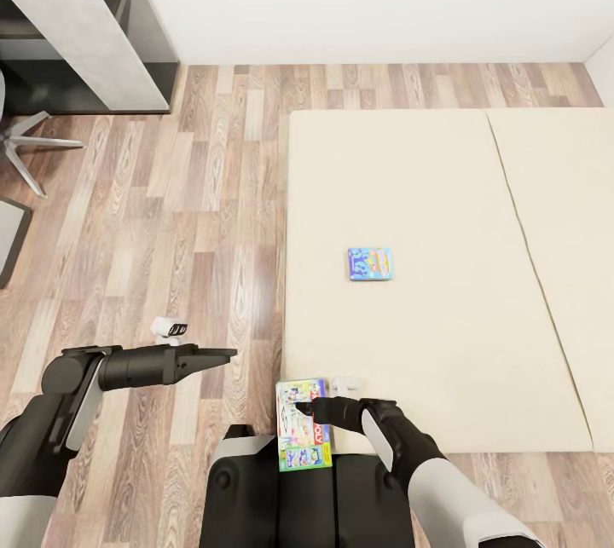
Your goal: Put all the toys in the child's room - the three board games (two on the bed and one on the table), the two jigsaw puzzles on the table, and the tennis ball on the table - inside the toy box on the table in the child's room.
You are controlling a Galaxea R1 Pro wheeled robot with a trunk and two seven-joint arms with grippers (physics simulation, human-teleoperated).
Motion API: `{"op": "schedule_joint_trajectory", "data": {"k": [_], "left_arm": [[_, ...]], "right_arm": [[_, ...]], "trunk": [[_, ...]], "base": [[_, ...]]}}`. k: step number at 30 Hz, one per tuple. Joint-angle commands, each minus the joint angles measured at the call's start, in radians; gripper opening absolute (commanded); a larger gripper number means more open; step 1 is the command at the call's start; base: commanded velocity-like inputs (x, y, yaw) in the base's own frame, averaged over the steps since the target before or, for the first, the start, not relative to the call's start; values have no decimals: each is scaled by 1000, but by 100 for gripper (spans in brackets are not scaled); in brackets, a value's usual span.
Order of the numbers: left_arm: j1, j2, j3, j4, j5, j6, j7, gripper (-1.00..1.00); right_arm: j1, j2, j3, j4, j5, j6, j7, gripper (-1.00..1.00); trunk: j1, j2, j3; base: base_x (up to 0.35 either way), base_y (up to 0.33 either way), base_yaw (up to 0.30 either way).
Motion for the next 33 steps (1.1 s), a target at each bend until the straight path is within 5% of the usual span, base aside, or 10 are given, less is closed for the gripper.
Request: {"op": "schedule_joint_trajectory", "data": {"k": [1, 33], "left_arm": [[0, 0, 0, 0, 0, 11, -3, 100], [0, 0, 1, 0, 1, 11, -3, 100]], "right_arm": [[0, 0, 1, -1, -10, 8, -2, 100], [0, 0, 2, -1, -10, 7, -2, 100]], "trunk": [[1, -1, -1], [1, -1, -1]], "base": [[0, 19, 0], [0, 23, 0]]}}
